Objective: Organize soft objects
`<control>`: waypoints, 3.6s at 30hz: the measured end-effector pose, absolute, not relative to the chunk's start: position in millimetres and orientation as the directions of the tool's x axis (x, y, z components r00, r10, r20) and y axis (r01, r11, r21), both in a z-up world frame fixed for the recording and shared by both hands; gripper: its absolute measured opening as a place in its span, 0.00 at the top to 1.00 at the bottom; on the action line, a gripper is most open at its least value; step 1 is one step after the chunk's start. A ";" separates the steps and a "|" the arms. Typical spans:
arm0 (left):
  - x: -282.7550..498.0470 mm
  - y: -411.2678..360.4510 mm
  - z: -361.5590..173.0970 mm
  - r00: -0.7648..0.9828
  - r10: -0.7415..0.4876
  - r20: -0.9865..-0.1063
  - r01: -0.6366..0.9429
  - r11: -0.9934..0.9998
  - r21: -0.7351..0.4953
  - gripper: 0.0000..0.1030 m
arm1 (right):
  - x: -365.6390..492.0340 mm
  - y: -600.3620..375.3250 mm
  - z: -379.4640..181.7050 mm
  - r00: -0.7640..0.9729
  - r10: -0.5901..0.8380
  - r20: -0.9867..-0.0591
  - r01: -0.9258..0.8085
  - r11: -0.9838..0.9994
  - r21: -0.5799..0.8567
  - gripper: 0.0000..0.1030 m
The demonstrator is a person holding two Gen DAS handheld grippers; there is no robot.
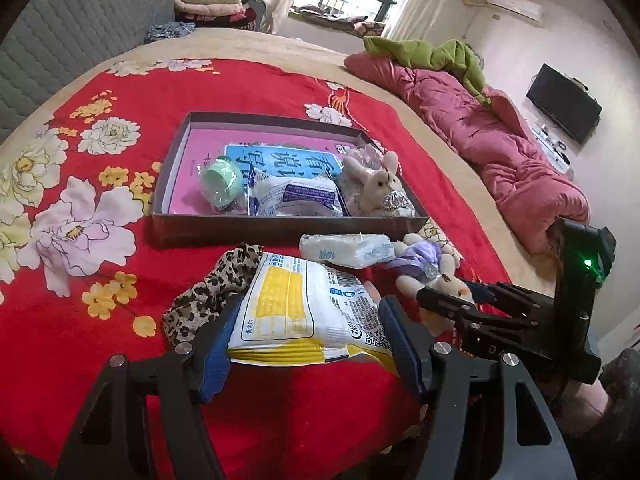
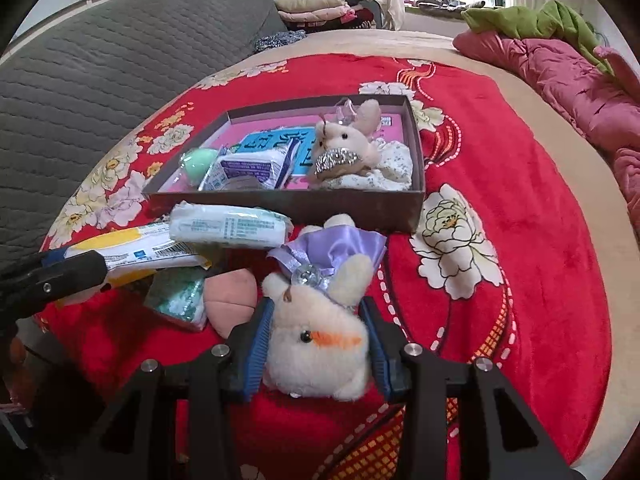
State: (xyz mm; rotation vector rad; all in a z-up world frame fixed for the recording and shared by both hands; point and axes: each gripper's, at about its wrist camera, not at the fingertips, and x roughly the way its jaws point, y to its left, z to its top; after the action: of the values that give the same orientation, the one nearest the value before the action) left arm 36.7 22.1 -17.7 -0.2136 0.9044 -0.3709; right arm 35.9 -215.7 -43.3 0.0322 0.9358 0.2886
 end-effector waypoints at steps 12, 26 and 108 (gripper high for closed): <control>31.0 25.7 9.0 0.610 -0.386 -0.692 0.214 0.921 -0.324 0.33 | 28.5 -217.1 -16.8 0.611 0.266 -0.746 -0.219 0.962 0.164 0.58; 41.4 26.2 29.6 0.651 -0.380 -0.657 0.218 0.923 -0.318 0.34 | 28.9 -212.7 1.4 0.647 0.283 -0.708 -0.234 0.957 0.169 0.58; 185.4 71.9 6.1 0.732 -0.170 -0.660 -0.013 0.965 -0.263 0.34 | 155.4 -160.7 51.1 0.714 0.292 -0.636 -0.247 0.956 0.162 0.58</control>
State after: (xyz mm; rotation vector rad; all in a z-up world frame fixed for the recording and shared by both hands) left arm 185.4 71.9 6.1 -0.2582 0.7470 -0.0879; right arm 155.4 -160.7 51.1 0.0668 0.7157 0.2986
